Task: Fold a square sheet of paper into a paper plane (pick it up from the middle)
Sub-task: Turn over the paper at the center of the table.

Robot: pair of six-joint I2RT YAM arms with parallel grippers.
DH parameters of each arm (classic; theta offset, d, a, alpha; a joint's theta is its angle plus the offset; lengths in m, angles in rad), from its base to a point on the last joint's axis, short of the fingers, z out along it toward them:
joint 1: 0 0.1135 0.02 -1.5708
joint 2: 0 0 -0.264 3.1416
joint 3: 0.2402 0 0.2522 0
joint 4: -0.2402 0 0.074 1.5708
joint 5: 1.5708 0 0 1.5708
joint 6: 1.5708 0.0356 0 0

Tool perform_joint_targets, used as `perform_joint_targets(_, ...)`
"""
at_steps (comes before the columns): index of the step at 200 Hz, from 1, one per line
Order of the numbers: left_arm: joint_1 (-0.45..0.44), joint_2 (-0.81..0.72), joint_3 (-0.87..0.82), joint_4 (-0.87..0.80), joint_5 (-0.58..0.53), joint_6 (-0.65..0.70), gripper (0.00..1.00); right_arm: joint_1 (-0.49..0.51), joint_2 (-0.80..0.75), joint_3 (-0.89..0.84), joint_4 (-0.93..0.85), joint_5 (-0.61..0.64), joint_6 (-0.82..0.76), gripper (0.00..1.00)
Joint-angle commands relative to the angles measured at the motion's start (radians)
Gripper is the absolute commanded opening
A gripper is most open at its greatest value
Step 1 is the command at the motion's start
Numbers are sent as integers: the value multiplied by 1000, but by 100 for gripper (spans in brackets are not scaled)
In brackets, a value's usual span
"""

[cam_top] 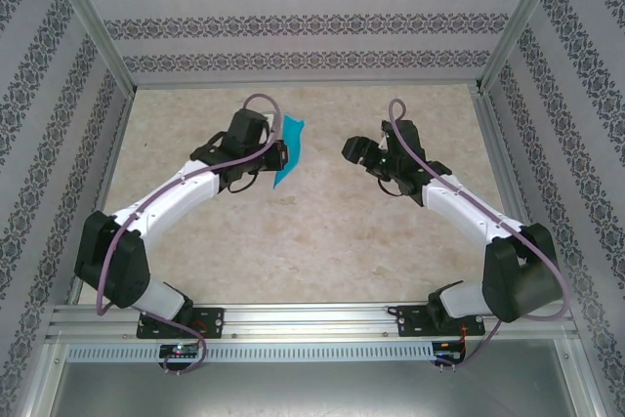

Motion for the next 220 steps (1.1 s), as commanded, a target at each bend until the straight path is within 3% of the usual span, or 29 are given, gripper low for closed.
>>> perform_joint_targets(1,-63,111,118,-355,-453,109,8,-21,-35,-24,-80,99,-47,76)
perform_joint_targets(29,-134,273,269,-524,-723,70,8,-44,-39,-34,-92,92,-69,76)
perform_joint_targets(58,-173,400,367,-594,-765,5,8,-66,-46,-52,-91,101,-79,76)
perform_joint_targets(100,-198,487,381,-481,-516,-35,18,-99,-38,-86,-109,103,-59,76)
perform_joint_targets(145,-160,407,315,-303,-240,-47,62,-84,-30,-100,-95,67,-58,75)
perform_joint_targets(180,-39,256,163,-151,-43,-88,82,44,14,-42,-110,117,-29,67)
perform_joint_targets(220,127,128,-31,-41,29,-96,96,279,186,98,-107,175,52,45)
